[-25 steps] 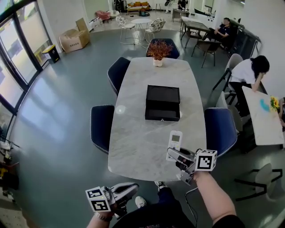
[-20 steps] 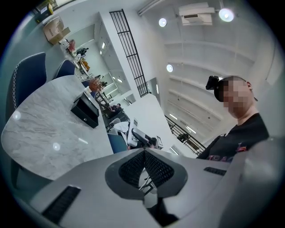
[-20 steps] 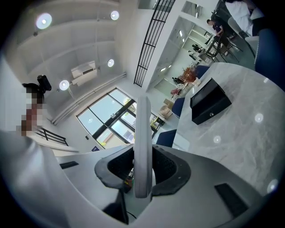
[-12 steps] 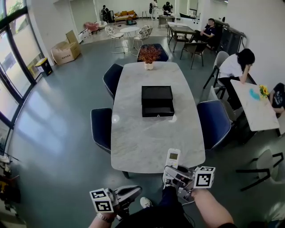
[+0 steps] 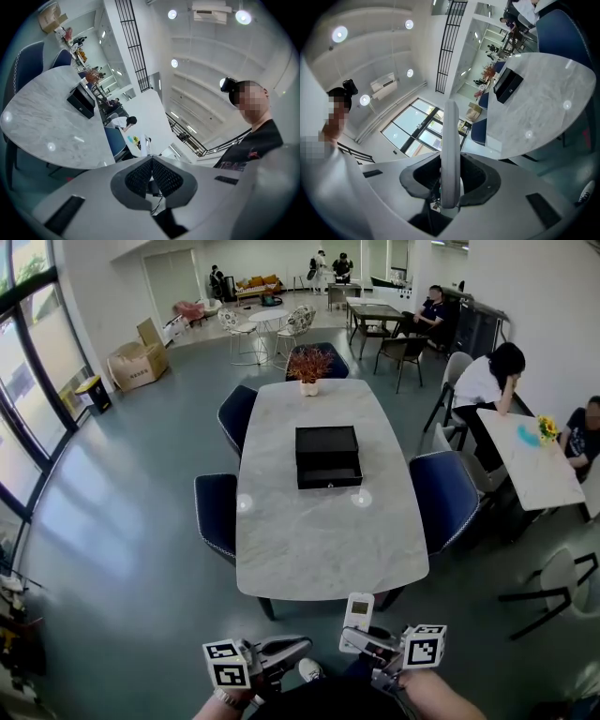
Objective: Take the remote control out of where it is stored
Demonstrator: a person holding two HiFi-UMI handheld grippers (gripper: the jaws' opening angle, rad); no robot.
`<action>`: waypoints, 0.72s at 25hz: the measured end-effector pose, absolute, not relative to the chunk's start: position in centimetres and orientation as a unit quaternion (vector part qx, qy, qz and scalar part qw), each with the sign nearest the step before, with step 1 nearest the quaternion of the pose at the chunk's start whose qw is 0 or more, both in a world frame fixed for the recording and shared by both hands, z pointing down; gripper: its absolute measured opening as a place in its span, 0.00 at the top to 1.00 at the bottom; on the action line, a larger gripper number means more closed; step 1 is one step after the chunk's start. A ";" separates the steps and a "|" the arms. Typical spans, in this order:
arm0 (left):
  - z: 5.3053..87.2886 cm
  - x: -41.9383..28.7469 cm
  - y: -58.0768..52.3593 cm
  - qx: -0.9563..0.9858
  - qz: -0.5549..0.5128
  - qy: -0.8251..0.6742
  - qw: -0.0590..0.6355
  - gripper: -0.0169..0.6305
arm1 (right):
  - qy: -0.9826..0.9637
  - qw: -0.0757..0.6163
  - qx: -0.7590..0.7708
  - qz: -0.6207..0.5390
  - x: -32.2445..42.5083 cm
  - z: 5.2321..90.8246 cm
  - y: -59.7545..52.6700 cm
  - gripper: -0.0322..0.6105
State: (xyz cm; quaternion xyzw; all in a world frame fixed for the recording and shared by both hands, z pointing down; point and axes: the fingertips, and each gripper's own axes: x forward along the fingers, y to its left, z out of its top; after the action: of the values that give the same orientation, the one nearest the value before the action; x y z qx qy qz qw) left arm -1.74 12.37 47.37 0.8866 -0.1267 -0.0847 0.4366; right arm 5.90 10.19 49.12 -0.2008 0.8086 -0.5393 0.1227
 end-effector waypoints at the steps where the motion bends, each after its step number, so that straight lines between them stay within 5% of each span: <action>1: 47.4 -1.5 12.6 0.887 -0.084 -0.125 0.436 0.97 | 0.809 0.123 -0.200 -0.539 6.0 49.1 10.7 0.77; 18: 47.3 1.9 13.6 0.890 -0.081 -0.123 0.431 0.97 | 0.814 0.131 -0.195 -0.531 7.6 48.9 13.8 0.77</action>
State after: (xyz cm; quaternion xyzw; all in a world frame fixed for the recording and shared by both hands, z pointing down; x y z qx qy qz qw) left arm 1.85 13.65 47.29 0.8903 -0.1226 -0.0812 0.4311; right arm 7.55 13.77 48.90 -0.1946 0.8142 -0.5310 0.1309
